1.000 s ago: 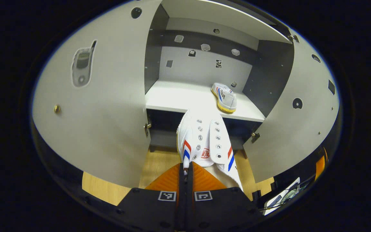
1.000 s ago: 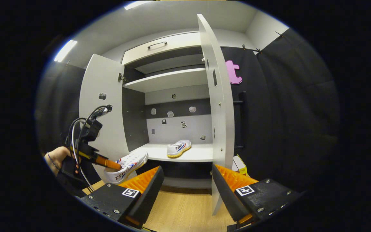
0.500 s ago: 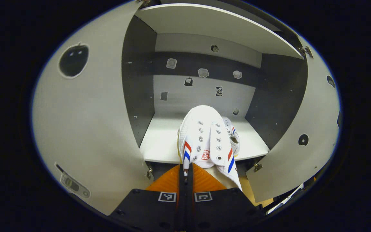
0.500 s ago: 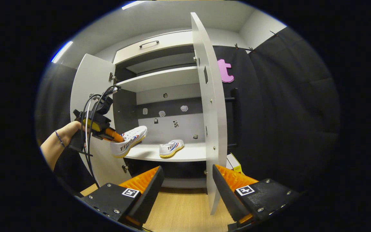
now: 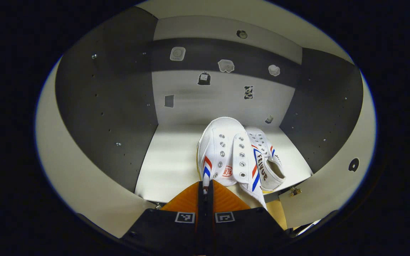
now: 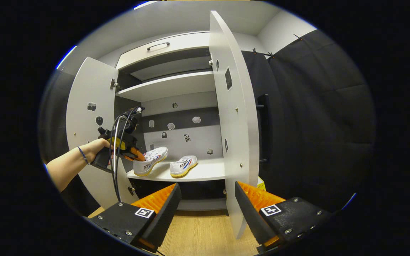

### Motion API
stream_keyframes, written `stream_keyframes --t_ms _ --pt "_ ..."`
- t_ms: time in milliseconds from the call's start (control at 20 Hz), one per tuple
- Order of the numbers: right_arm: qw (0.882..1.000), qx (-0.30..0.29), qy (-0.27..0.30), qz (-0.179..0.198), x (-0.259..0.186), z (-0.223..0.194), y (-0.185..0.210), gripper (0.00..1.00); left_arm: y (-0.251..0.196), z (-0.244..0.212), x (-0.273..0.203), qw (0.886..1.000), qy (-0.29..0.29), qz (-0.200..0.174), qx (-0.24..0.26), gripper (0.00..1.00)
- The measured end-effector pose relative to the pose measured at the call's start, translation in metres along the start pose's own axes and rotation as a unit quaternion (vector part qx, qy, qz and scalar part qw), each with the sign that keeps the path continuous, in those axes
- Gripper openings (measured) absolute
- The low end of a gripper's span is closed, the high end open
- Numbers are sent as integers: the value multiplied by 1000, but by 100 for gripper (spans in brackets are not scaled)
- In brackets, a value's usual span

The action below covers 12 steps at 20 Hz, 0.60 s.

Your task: Grab one shoe with the right hand and put it into the shoe cabinet, grab the other shoe with the left hand and put it into the shoe cabinet; then close the right door with the right hand and the left door with the left hand.

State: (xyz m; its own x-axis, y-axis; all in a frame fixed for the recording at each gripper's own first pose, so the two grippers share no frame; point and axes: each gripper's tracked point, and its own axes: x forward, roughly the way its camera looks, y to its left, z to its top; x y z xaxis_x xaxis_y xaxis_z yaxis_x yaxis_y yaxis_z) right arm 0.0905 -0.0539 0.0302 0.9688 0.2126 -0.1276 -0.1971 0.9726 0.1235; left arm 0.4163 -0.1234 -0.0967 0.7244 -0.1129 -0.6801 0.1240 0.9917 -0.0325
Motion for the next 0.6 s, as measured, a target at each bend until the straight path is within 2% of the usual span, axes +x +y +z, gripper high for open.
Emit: stream_keyframes --t_ms 200,600 --pt "1000 -3 1 -10 6 -2 5 93 10 0 35 1000 17 11 3 6" --pt "1000 -4 8 -16 18 -6 17 93 15 6 73 999 31 12 20 7"
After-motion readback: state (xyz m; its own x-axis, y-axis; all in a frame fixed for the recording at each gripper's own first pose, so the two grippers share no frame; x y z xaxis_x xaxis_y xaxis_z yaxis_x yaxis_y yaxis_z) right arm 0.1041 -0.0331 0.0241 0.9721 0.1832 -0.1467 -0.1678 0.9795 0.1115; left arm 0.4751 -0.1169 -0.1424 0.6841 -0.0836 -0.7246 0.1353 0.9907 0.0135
